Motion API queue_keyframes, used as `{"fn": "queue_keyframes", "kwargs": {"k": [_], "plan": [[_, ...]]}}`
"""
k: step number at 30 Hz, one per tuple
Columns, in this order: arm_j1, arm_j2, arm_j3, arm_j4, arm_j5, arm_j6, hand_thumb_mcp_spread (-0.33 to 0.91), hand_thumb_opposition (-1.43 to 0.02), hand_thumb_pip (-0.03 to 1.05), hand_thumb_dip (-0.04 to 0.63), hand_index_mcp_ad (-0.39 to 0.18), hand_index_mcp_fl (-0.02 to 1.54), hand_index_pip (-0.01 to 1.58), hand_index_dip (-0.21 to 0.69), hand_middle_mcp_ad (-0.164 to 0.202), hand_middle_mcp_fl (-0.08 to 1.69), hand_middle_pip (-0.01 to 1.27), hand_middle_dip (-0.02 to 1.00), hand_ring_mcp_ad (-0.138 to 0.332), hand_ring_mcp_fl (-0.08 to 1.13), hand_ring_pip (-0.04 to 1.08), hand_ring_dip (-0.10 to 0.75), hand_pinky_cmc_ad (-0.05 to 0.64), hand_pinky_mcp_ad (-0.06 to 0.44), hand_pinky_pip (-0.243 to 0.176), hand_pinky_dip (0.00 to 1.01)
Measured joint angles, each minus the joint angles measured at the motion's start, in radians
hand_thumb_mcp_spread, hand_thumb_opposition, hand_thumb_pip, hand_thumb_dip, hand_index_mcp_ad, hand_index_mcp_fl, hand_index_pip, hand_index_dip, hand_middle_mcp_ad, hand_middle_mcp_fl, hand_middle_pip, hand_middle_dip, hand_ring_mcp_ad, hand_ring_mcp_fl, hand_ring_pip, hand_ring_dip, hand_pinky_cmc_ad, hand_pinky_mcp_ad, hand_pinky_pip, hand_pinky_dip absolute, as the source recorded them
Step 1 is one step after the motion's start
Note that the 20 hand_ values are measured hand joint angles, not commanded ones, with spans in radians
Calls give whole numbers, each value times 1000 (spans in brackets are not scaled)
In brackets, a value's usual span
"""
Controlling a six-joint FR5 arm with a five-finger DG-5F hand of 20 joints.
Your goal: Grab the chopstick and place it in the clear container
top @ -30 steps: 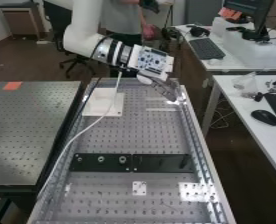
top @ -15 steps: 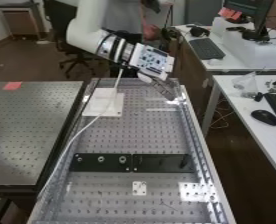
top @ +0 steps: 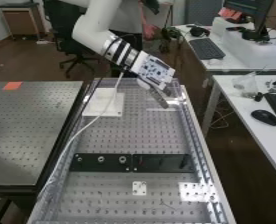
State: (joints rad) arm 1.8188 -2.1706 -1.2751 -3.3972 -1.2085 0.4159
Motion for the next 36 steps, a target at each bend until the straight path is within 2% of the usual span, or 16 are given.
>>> {"fn": "queue_keyframes", "kwargs": {"k": [5, 12, 18, 24, 36], "plan": [[-1, -13, 27, -52, 3, 31, 857, -1066, 417, 298, -112, 1295, 227, 653, -129, 1276, 175, 822, 65, 628, 115, 506, 363, 312, -12, 159], [2, -18, 42, -60, 4, 21, 857, -1066, 417, 316, -112, 1293, 229, 656, -129, 1276, 175, 815, 63, 644, 113, 506, 363, 312, -12, 159], [5, -18, 48, -52, 17, -12, 860, -1066, 417, 316, -113, 1312, 199, 656, -129, 1274, 171, 813, 63, 644, 112, 506, 367, 312, -12, 159], [4, -26, 56, -85, 20, 11, 862, -1066, 419, 316, -113, 1316, 199, 656, -129, 1271, 176, 817, 63, 644, 113, 506, 367, 316, -12, 159], [1, -39, 83, -137, 26, 20, 862, -1077, 419, 333, -113, 1323, 199, 656, -129, 1269, 176, 817, 65, 628, 113, 506, 377, 312, -12, 159]]}}
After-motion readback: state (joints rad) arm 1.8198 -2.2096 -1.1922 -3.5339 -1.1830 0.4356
